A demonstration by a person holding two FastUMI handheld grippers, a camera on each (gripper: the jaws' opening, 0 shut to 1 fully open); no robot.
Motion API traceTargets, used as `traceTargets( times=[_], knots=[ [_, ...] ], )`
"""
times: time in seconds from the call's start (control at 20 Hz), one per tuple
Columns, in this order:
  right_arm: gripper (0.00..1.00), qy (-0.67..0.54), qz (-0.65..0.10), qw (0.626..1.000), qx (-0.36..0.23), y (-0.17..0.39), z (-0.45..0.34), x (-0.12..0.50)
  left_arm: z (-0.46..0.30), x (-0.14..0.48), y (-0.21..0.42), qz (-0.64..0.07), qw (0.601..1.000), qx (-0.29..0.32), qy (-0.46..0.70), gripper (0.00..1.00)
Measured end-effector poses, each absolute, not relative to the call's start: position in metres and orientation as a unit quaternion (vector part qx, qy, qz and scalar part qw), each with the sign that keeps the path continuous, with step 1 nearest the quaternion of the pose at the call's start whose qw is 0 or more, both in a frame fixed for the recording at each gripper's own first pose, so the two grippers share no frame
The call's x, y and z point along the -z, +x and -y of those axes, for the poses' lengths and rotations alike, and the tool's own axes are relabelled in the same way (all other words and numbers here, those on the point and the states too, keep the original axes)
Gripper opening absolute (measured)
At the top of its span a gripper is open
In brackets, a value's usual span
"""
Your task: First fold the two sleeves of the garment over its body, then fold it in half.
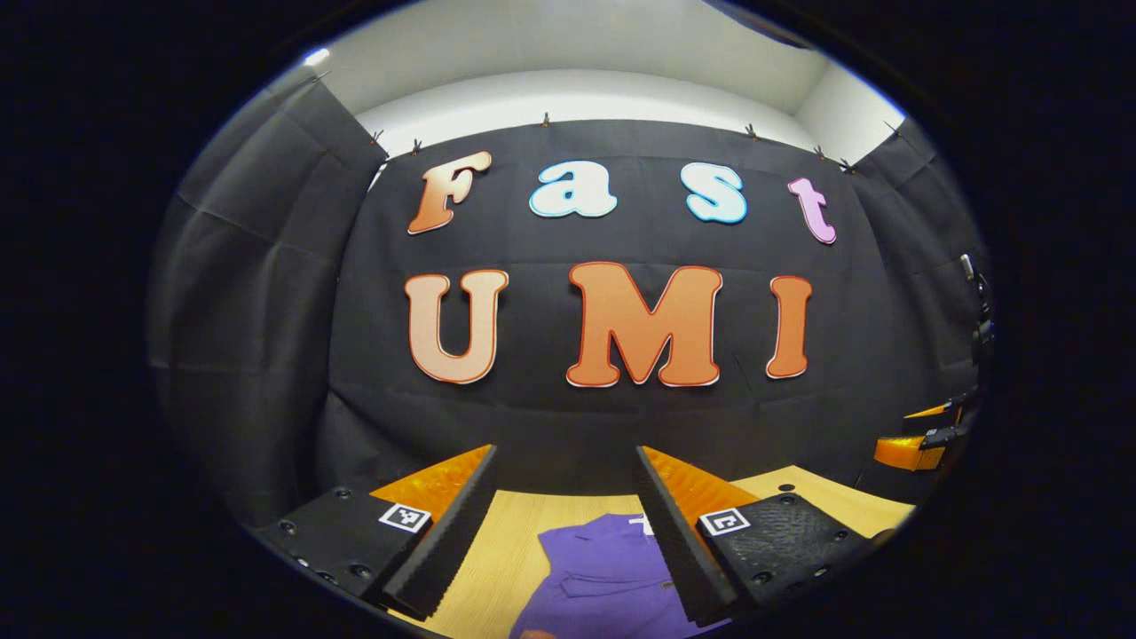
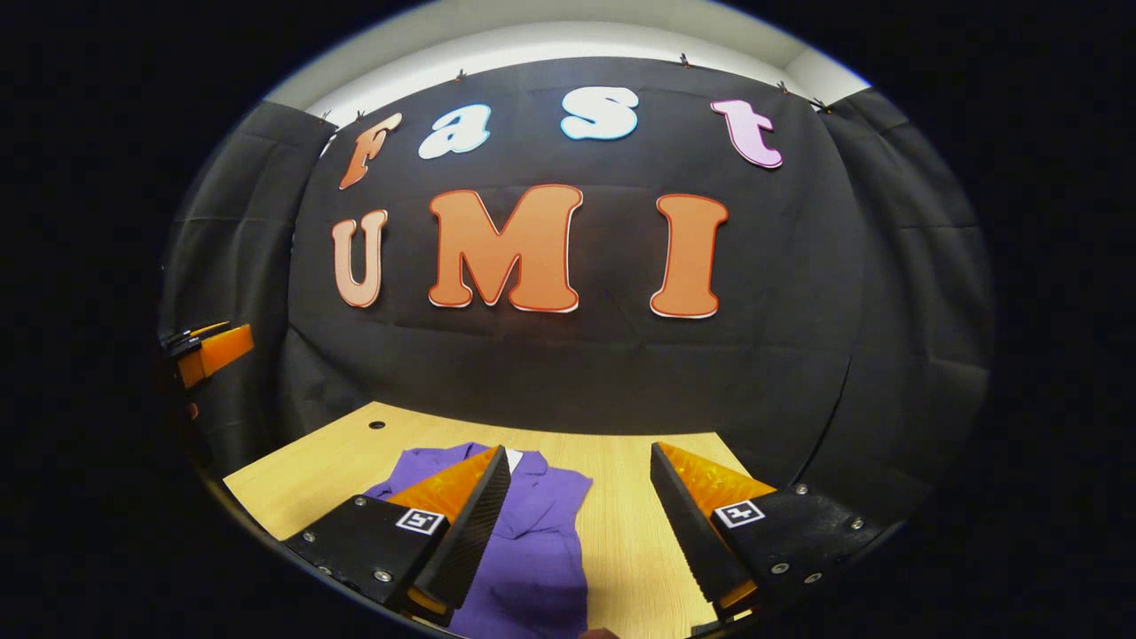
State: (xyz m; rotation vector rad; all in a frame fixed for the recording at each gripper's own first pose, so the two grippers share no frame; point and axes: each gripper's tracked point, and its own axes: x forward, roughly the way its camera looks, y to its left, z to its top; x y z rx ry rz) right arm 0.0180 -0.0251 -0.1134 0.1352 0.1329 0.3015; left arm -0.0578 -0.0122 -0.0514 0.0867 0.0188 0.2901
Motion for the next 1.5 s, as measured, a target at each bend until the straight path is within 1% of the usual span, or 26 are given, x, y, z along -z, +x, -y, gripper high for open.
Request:
traceTargets(
  times=[0.1,0.15,0.2,0.4,0.7,0.75,0.85,0.95,1.2,1.4,1.5],
  knots=[
    [0.94,0.056,-0.09,0.984,-0.145,0.004,0.023,0.129,0.008,0.064,-0.074,-0.03,0.987,-0.144,0.056,0.94],
    [0.94,0.053,-0.105,0.983,-0.142,-0.004,0.021,0.139,0.009,0.072,-0.081,-0.041,0.988,-0.14,0.058,0.92],
    [0.94,0.053,-0.117,0.982,-0.141,-0.01,0.019,0.148,0.011,0.078,-0.087,-0.048,0.988,-0.135,0.062,0.94],
    [0.95,0.053,-0.16,0.975,-0.143,-0.033,0.008,0.176,0.005,0.111,-0.103,-0.098,0.984,-0.133,0.066,0.95],
    [0.95,0.061,-0.255,0.953,-0.152,-0.062,0.001,0.236,0.005,0.171,-0.131,-0.188,0.972,-0.123,0.072,0.96],
    [0.95,0.065,-0.271,0.948,-0.154,-0.064,0.0,0.246,0.0,0.183,-0.135,-0.209,0.966,-0.132,0.074,0.95],
    [0.95,0.072,-0.299,0.939,-0.156,-0.068,-0.003,0.263,-0.002,0.202,-0.136,-0.235,0.962,-0.126,0.059,0.95],
    [0.95,0.062,-0.324,0.931,-0.158,-0.074,-0.005,0.28,-0.009,0.217,-0.146,-0.258,0.956,-0.133,0.049,0.95],
    [0.95,0.054,-0.376,0.909,-0.169,-0.089,-0.008,0.319,-0.01,0.291,-0.157,-0.368,0.921,-0.116,0.046,0.95],
    [0.95,0.046,-0.43,0.885,-0.173,-0.094,-0.007,0.354,-0.011,0.336,-0.166,-0.441,0.889,-0.121,-0.005,0.95],
    [0.96,0.048,-0.46,0.869,-0.176,-0.099,-0.008,0.369,-0.004,0.362,-0.177,-0.479,0.87,-0.112,-0.031,0.95]
  ],
)
